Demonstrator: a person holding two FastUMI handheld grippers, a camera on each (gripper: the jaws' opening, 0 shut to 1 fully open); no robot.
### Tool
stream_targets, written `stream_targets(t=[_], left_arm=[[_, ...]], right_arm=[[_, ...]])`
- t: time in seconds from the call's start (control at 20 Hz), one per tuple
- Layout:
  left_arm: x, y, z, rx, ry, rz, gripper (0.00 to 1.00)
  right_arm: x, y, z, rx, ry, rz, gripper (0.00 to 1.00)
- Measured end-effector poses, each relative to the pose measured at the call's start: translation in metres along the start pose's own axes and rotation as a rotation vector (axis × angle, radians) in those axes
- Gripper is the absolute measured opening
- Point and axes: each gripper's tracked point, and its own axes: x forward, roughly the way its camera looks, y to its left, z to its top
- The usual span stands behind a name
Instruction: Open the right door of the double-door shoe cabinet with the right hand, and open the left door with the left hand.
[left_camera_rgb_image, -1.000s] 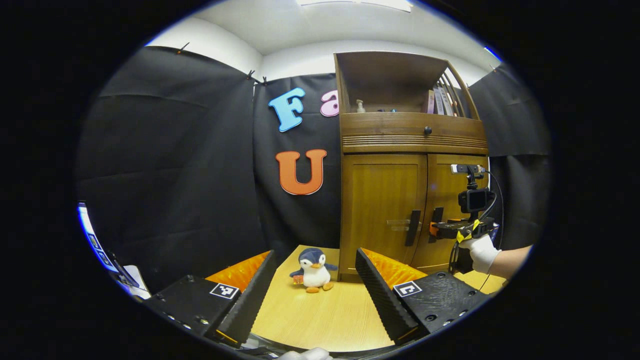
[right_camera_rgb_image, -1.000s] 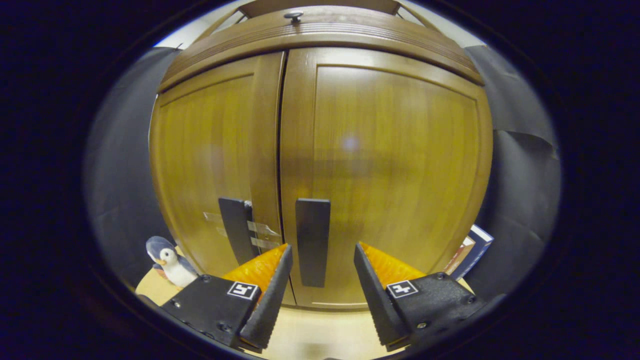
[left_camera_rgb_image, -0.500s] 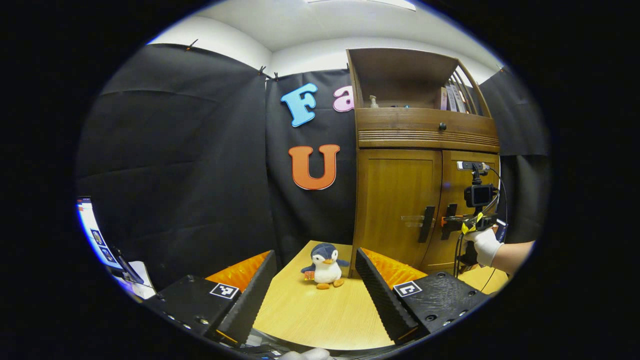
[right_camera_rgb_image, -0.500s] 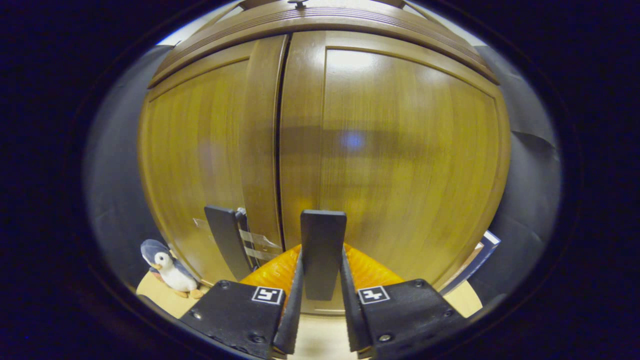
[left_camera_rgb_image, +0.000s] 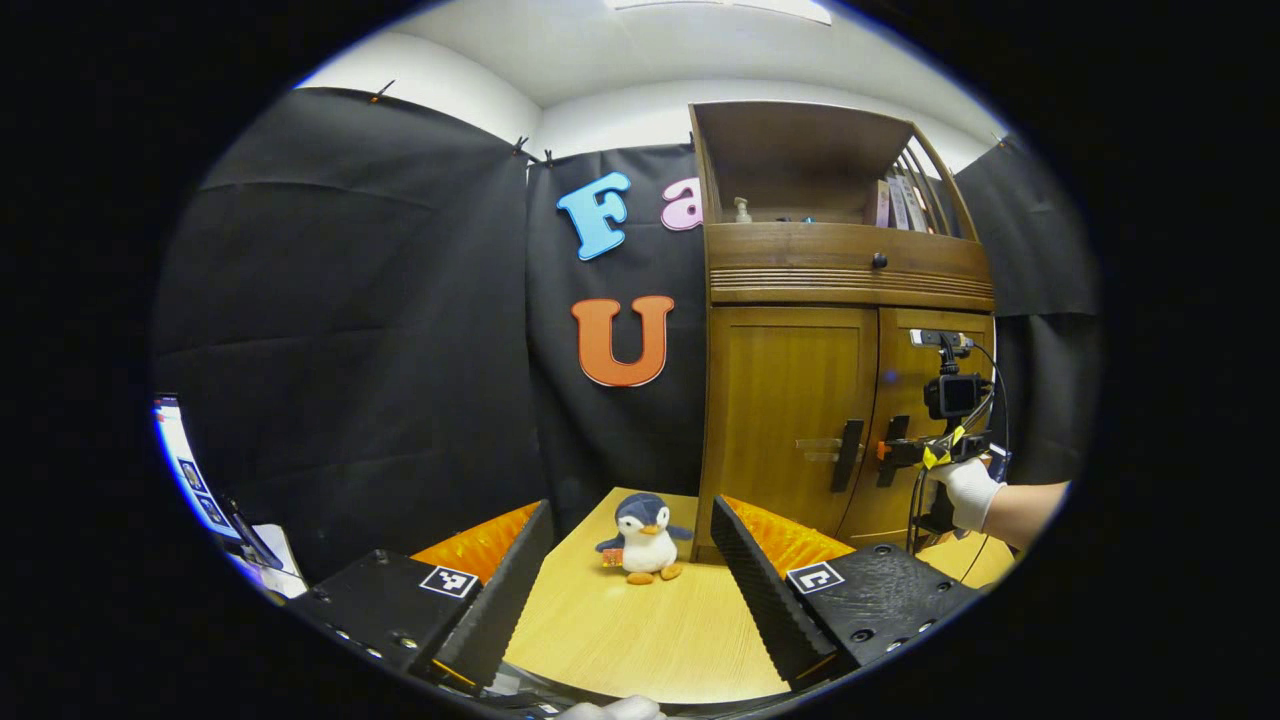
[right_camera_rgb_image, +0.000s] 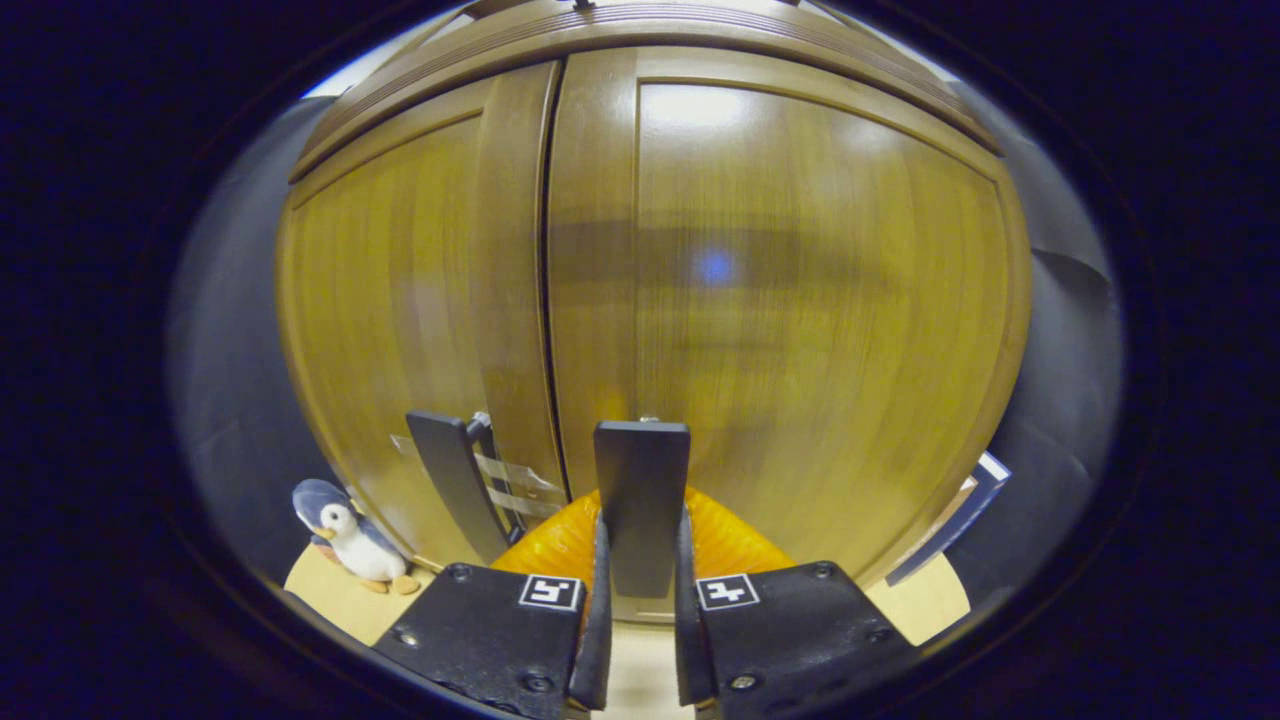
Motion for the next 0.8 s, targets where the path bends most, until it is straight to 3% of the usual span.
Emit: stream_targets(t=[0.75, 0.8], left_arm=[[-0.01, -0.044, -0.008, 0.007, 0.007, -0.099, 0.96], [-0.01, -0.047, -0.007, 0.013, 0.001, -0.104, 1.0]], right_arm=[[-0.092, -0.025, -0.036, 0.018, -0.019, 0.093, 0.25], [-0.096, -0.028, -0.038, 0.022, -0.018, 0.096, 0.25]])
